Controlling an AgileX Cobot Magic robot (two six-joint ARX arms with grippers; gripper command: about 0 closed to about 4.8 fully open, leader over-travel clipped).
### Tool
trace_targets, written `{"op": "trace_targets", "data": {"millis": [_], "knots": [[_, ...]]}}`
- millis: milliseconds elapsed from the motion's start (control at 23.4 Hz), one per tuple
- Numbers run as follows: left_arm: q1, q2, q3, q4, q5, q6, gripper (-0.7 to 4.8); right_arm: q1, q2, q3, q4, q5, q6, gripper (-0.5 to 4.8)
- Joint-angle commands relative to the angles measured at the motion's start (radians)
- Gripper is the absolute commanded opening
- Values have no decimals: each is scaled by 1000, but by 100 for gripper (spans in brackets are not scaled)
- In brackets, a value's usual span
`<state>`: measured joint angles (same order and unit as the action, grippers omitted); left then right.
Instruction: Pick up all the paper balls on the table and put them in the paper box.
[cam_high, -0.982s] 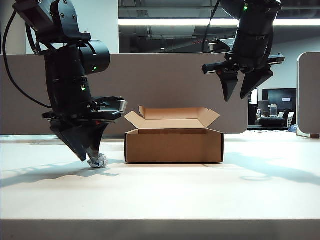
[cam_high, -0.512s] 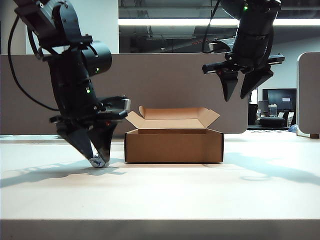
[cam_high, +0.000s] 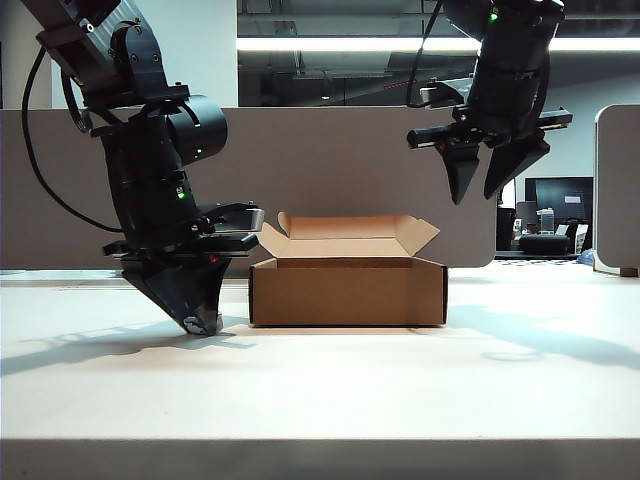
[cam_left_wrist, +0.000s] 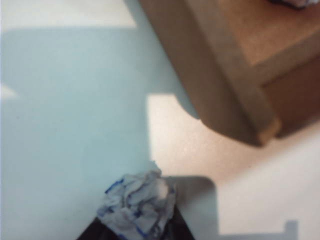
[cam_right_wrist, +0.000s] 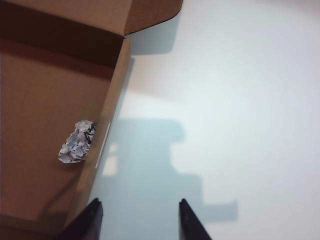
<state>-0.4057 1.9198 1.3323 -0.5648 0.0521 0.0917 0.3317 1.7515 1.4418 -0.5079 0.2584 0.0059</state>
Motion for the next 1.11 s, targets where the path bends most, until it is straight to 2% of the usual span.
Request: {"op": "trace_targets", "data": {"millis": [43,299,469,640,768,811,896,1067,1110], "knots": [[0,1,-2,2,4,-3,116,0,-6,5,11,2,-3,211],[0,-5,0,5,-19,-3,116,-1,-6,5,11,2,-4,211],[0,-18,13,12,-78,-2,116,-1,-6,5,11,2,-4,211],[0,-26,103,-25,-98,-2,116,-1,-6,5,11,2,-4,211],[-2,-26,226,-48,-86,-16,116,-2,-6,5,11,2,-4,211],[-2,-26,260,-39,-40,-40,116,-2,-6,5,11,2,-4,211],[-2,-25,311,59,158,-123,116,-3,-6,5,12,2,-4,211],[-2,-25,316,164,332,-187,121,-4,-6,5,11,2,-4,211],[-2,-25,316,162,335,-187,122,-4,-6,5,11,2,-4,211]]}}
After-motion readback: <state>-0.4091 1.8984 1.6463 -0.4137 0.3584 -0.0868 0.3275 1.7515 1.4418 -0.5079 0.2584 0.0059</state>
